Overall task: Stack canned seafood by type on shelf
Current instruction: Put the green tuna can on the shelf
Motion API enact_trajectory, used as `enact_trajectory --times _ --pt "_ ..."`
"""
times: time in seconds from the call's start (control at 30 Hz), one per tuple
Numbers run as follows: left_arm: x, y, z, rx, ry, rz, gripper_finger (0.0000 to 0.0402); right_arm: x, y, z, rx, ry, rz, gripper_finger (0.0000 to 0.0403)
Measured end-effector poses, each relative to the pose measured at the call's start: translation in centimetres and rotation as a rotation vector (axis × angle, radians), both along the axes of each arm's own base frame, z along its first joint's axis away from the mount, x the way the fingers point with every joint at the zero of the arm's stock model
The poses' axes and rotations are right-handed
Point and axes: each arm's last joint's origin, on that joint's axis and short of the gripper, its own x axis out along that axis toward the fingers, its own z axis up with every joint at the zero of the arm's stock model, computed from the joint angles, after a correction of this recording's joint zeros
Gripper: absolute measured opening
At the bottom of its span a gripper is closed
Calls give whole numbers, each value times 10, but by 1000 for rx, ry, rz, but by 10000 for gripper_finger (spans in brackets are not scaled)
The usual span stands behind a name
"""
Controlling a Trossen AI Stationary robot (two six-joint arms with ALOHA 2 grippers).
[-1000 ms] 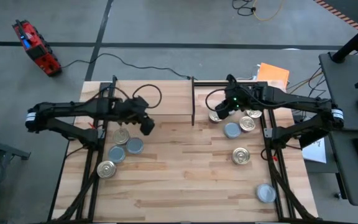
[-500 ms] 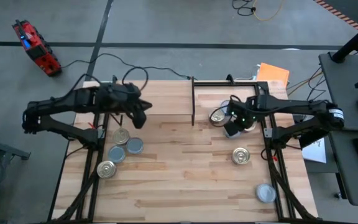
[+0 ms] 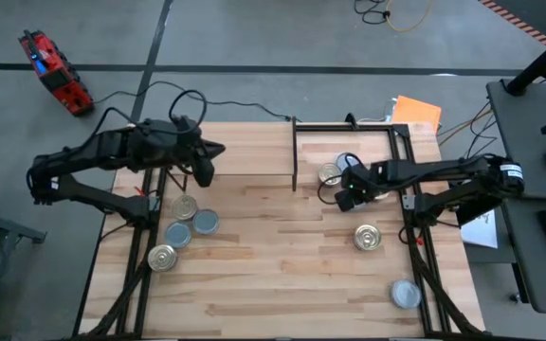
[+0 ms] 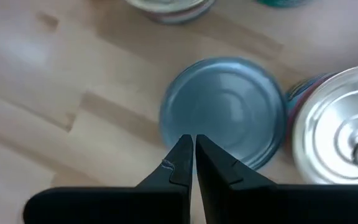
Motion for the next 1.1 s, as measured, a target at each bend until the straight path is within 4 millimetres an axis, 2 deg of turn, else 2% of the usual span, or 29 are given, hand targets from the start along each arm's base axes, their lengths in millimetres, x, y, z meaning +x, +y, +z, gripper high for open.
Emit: enact_trajectory --times 0.4,0.63,0.87,1.0,1.1 --pt "-2 0 -3 -28 -5 14 118 0 6 -20 -28 -39 -11 11" --pt "-1 0 -3 -30 -6 15 136 6 12 -31 -26 -34 21 11" --pt "-1 0 -3 -36 -9 18 134 34 25 -33 -7 -116 106 11" --pt "-1 0 -3 -35 -8 18 134 62 37 -17 17 -248 198 11" --pt "-1 0 -3 -35 -7 16 134 75 40 -1 -3 -265 255 11"
